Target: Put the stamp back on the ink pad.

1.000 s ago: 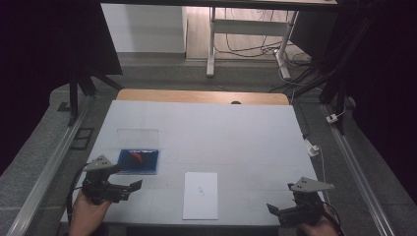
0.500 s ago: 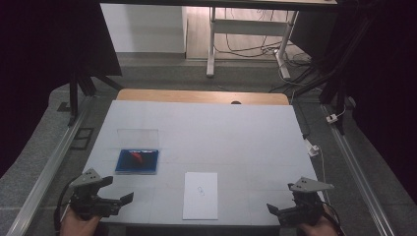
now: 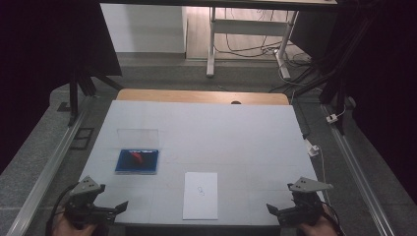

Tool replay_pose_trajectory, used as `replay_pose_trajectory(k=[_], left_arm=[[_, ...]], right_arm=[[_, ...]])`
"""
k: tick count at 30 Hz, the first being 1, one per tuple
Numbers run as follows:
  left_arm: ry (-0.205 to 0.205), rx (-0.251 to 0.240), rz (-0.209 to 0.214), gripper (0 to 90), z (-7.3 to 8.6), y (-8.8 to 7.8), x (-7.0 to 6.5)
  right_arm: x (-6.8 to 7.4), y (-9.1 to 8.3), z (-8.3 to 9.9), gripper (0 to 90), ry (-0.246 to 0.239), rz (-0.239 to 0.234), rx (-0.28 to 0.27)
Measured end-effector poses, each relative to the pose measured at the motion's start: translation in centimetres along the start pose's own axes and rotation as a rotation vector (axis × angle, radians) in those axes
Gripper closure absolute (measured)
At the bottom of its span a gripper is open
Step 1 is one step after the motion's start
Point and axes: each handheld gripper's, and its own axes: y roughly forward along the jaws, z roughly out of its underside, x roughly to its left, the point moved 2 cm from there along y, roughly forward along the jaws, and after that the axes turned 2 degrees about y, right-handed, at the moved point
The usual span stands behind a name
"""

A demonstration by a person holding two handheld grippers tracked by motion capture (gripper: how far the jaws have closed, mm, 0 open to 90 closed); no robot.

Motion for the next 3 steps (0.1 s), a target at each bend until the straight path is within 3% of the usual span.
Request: replay_pose_trajectory(k=[3], left_arm=[[0.000, 0.006, 0.003, 0.0, -0.11, 0.10, -0.05]], right_arm=[[0.02, 0.05, 0.03, 0.0, -0.007, 0.001, 0.003]])
